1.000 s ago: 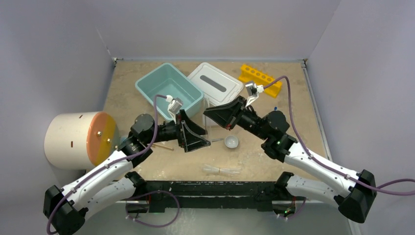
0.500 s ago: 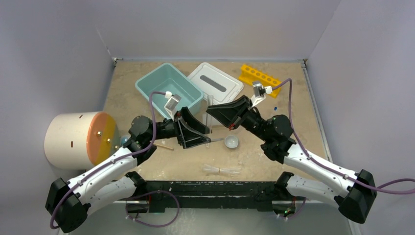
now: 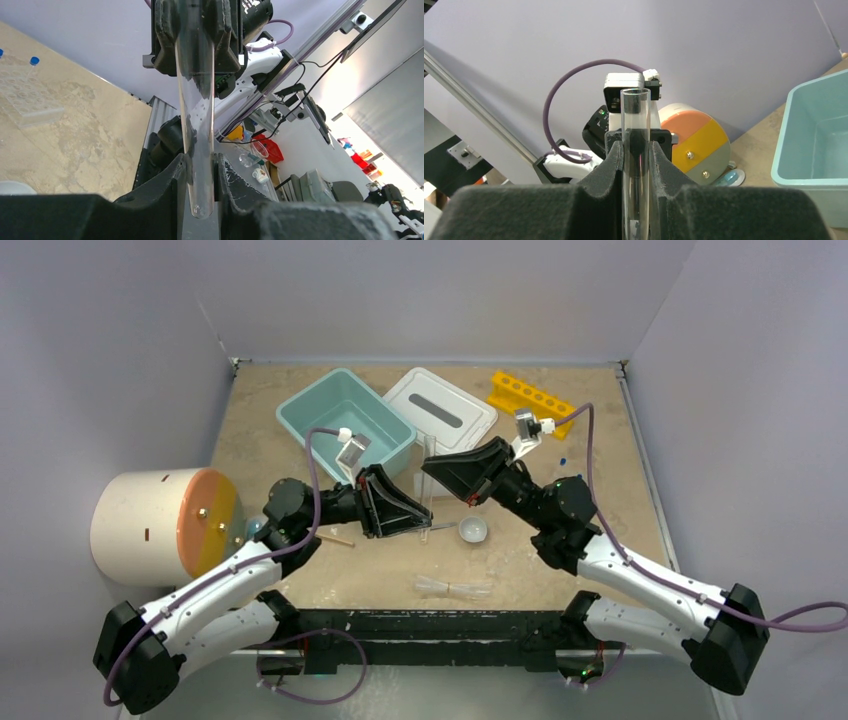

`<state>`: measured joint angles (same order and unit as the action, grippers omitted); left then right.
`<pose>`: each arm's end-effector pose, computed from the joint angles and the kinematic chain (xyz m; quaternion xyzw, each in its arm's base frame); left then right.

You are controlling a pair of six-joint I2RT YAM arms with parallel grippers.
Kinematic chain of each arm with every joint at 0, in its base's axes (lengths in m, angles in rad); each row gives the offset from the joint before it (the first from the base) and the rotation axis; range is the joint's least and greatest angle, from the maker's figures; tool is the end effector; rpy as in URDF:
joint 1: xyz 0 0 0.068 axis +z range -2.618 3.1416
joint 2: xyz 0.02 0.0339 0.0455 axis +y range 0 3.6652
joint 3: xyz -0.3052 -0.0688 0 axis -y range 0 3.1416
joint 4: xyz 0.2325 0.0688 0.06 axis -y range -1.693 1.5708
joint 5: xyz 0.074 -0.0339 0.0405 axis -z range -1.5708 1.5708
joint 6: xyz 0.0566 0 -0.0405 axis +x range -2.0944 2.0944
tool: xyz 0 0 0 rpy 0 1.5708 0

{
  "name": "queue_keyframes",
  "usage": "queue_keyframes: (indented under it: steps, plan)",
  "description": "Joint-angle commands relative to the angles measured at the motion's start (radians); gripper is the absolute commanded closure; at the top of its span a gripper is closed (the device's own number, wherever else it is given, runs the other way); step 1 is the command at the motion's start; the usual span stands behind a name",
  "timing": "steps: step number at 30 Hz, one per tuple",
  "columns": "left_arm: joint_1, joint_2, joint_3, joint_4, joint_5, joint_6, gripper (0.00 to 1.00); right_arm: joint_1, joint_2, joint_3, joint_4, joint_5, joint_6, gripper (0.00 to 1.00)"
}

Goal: Organize the chemistry lab equipment

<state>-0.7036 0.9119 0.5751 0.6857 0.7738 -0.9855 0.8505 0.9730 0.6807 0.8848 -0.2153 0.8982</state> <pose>0.1117 -0.1466 0.3737 0.2314 0.5694 -0.7109 0.3419 0.1198 0.1548 0.4284 -0.0837 0.4693 0.7056 0.5243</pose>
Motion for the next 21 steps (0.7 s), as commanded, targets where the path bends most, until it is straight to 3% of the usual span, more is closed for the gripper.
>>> queue_keyframes:
  steps: [1,2,9,16,21]
  plan:
    - [-0.006,-0.016,0.002,0.038,0.016,0.023,0.96,0.004,-0.006,-0.007,0.062,0.013,0.003,0.90]
    - [-0.005,-0.021,0.003,0.028,0.016,0.032,1.00,0.004,-0.008,-0.007,0.054,0.011,-0.002,0.86]
    - [-0.005,-0.087,0.025,-0.164,0.053,0.176,1.00,0.004,-0.055,0.031,-0.147,-0.033,-0.097,0.43]
    - [-0.006,-0.188,0.071,-0.507,0.108,0.393,1.00,0.004,-0.125,0.109,-0.453,-0.170,-0.223,0.34]
    - [-0.005,-0.215,0.089,-0.644,0.130,0.463,1.00,0.004,-0.134,0.159,-0.574,-0.271,-0.276,0.33]
